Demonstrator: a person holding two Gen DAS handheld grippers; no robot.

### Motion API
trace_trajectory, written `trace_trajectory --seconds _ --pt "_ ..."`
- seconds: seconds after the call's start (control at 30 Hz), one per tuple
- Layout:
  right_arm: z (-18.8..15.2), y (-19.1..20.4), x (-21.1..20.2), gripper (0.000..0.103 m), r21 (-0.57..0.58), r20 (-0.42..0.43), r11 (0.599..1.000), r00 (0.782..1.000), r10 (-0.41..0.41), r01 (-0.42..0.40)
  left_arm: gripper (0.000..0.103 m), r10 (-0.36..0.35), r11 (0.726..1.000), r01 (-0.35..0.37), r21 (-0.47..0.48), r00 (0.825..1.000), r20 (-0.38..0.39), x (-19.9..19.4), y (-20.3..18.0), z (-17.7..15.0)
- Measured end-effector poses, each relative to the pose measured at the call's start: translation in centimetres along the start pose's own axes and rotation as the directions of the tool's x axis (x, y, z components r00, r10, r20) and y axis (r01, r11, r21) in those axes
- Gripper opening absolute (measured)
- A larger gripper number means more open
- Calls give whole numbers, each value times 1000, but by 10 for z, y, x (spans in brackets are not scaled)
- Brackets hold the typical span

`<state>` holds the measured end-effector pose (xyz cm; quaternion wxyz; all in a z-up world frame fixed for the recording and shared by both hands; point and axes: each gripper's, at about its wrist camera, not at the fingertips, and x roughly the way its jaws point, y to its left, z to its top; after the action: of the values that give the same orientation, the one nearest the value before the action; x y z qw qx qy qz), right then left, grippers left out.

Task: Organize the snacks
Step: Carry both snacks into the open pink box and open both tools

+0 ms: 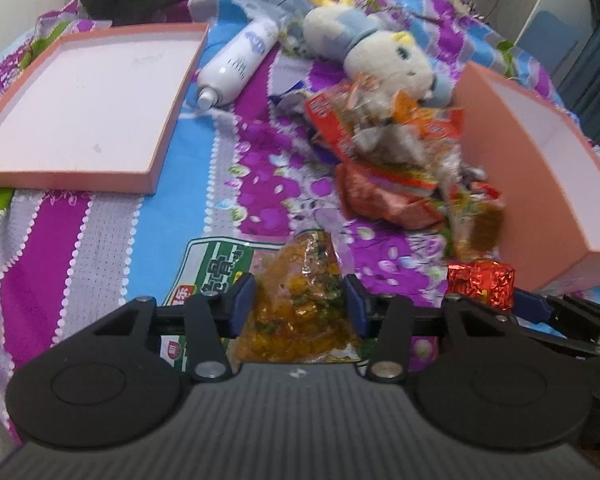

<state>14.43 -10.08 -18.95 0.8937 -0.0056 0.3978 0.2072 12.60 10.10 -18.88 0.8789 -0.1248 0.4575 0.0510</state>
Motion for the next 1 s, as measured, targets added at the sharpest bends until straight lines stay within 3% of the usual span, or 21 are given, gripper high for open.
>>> trace_trajectory --seconds 0.27,0.53,0.73,1.0 --pt "8 2 -71 46 -6 112 1000 994 15 -14 54 -38 998 34 45 996 78 -75 -30 -4" --pt "11 1 -135 46 -7 223 1000 975 13 -12 54 -99 994 89 60 979 177 -142 -54 -7" --pt "10 -8 -166 46 10 283 1000 959 -17 15 54 -149 987 132 93 966 212 -170 -74 -11" --pt "1 -34 -191 46 66 302 996 950 -80 63 54 -222 970 193 147 950 218 -187 -107 -16"
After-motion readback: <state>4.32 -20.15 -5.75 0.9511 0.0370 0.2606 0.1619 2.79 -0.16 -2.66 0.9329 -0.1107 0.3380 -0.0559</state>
